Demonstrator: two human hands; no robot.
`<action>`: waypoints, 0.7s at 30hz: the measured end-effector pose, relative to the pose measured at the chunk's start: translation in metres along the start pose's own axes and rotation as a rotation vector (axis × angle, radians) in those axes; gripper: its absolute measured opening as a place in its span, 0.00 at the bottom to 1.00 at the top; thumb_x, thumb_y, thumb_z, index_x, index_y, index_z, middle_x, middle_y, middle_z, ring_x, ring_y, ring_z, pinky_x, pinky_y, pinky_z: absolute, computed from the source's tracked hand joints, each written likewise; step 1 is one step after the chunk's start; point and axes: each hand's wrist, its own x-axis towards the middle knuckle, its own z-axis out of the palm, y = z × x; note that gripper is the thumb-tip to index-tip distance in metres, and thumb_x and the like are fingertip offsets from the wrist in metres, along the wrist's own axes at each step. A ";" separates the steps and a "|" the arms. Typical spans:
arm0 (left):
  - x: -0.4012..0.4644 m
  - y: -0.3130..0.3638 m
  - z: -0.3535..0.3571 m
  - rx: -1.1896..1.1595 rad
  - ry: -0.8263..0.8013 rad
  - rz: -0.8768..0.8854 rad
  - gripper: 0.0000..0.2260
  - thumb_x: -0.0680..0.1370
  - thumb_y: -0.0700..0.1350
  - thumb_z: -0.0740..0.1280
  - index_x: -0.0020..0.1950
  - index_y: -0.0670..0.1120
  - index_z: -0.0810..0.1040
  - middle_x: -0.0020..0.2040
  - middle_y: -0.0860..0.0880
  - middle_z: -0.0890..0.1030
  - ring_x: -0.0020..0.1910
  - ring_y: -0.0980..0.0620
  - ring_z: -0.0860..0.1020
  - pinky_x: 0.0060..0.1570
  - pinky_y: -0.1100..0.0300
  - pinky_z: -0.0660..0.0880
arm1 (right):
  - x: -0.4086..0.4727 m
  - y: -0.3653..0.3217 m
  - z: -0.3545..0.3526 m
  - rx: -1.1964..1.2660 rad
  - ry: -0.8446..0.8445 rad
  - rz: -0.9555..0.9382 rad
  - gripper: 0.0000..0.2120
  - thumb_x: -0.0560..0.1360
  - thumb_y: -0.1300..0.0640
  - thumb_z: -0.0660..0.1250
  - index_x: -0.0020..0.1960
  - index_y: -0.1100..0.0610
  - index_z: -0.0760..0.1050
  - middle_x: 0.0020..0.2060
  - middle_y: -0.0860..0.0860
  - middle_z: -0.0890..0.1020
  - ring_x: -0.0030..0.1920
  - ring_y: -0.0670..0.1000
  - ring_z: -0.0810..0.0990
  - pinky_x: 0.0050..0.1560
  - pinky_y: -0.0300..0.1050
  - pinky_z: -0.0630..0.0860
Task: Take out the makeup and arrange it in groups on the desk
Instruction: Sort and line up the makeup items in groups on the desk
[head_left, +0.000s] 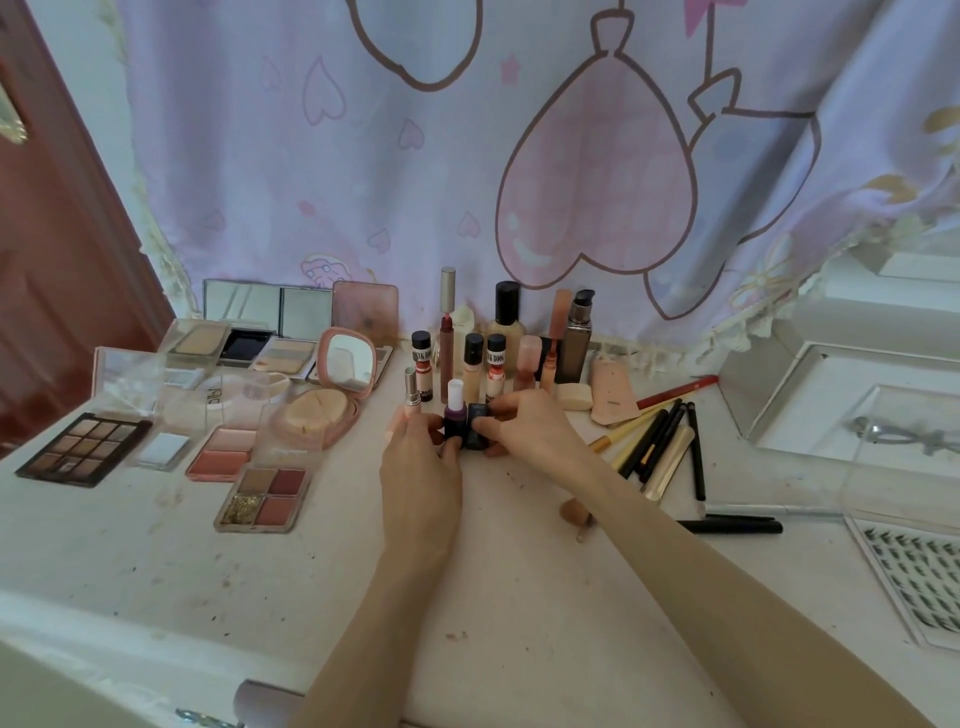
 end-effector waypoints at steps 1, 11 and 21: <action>0.000 -0.001 0.000 -0.001 0.002 0.004 0.08 0.76 0.40 0.65 0.54 0.42 0.76 0.50 0.44 0.79 0.48 0.46 0.76 0.44 0.62 0.67 | 0.000 0.000 0.001 -0.004 0.010 0.000 0.10 0.76 0.59 0.65 0.56 0.62 0.77 0.48 0.56 0.82 0.39 0.48 0.80 0.44 0.38 0.79; 0.001 -0.002 0.000 -0.003 0.001 -0.009 0.10 0.76 0.39 0.65 0.57 0.42 0.77 0.53 0.44 0.80 0.50 0.47 0.77 0.49 0.60 0.69 | -0.007 -0.003 0.003 0.001 0.076 0.008 0.11 0.77 0.59 0.64 0.57 0.63 0.76 0.47 0.57 0.81 0.43 0.52 0.82 0.49 0.45 0.80; -0.018 0.018 -0.009 -0.092 0.062 0.345 0.06 0.77 0.39 0.64 0.53 0.44 0.73 0.44 0.51 0.76 0.40 0.55 0.73 0.38 0.71 0.67 | -0.047 0.015 -0.043 -0.073 0.194 -0.044 0.12 0.78 0.57 0.63 0.59 0.57 0.77 0.46 0.49 0.80 0.45 0.47 0.80 0.49 0.38 0.76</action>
